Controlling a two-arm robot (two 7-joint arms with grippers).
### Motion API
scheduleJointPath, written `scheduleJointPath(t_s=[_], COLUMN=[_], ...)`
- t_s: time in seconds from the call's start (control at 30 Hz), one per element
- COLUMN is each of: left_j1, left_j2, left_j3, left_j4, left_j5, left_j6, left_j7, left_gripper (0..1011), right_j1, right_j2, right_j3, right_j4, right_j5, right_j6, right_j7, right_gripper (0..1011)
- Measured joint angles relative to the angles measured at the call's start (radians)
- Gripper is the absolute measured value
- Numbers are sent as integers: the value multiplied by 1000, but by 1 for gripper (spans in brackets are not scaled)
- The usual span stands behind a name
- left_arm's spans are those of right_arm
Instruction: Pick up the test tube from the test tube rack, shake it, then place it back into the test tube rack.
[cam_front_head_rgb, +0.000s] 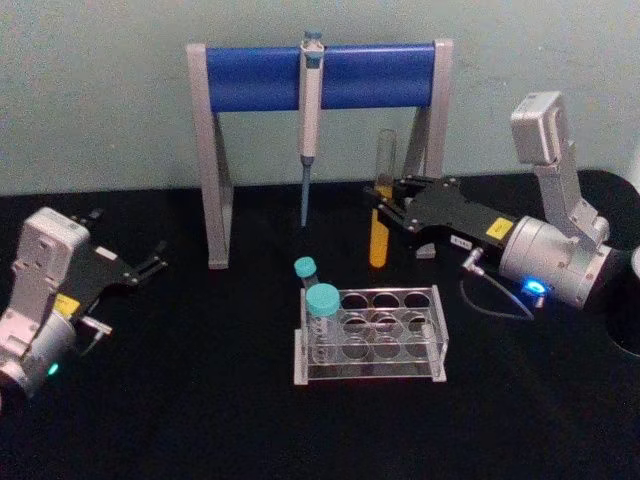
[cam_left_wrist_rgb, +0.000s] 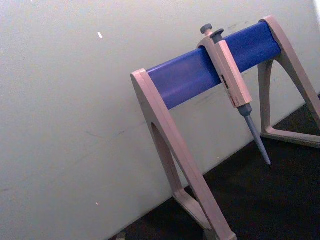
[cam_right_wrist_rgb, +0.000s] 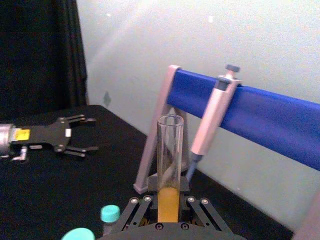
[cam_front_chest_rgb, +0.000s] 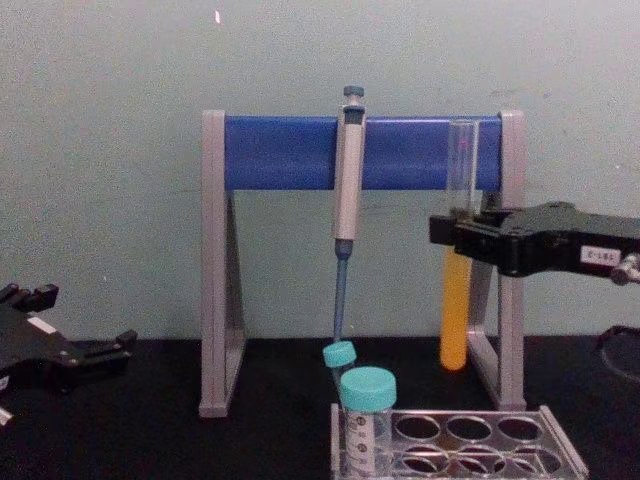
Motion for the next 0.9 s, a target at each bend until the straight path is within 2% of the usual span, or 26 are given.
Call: scheduleJointPath(t_s=[0.23, 0.57, 0.9], left_j1=[0, 0, 0], left_j2=[0, 0, 0], left_j3=[0, 0, 0], left_j4=[0, 0, 0], left_j5=[0, 0, 0], left_j6=[0, 0, 0], left_j7=[0, 0, 0], left_gripper=[1001, 1001, 1001], right_j1=[-22, -114, -155], right_j2=[22, 72, 76], right_j3=[26, 56, 63], right_j4=[-18, -133, -168], right_j5=[-2, 18, 49], right_j6=[0, 23, 15], right_j7=[-12, -18, -13], right_gripper=[230, 229, 230])
